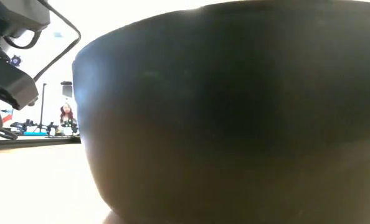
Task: Nest bowls inside each other
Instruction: Stack the white bowl on top of the other white bowl
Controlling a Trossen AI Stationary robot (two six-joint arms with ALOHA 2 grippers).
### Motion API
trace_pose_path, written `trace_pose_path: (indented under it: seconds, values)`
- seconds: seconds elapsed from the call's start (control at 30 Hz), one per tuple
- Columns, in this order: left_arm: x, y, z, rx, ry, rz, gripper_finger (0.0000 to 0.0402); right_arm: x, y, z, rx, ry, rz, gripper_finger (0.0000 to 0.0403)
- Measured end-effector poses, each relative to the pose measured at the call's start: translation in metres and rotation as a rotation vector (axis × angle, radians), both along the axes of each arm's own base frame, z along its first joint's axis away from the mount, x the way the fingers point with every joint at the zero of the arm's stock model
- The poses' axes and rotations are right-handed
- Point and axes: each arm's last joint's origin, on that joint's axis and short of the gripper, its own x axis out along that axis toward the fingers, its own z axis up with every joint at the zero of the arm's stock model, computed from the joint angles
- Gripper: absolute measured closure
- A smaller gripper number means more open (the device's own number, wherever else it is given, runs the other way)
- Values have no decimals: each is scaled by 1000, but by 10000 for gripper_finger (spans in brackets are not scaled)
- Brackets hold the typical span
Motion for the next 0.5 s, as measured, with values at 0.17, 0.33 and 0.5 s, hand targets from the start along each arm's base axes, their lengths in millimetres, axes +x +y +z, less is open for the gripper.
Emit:
trace_pose_path:
  seconds: [0.17, 0.33, 0.5]
  values:
    - [-1, 2, 6, 41, -61, 0, 208, 0, 0, 0, -2, 1, 3, 339]
    - [0, 4, 7, 96, -106, 13, 313, 0, 0, 0, -7, 2, 8, 339]
    - [2, 4, 7, 98, -124, 18, 393, 0, 0, 0, -7, 2, 8, 339]
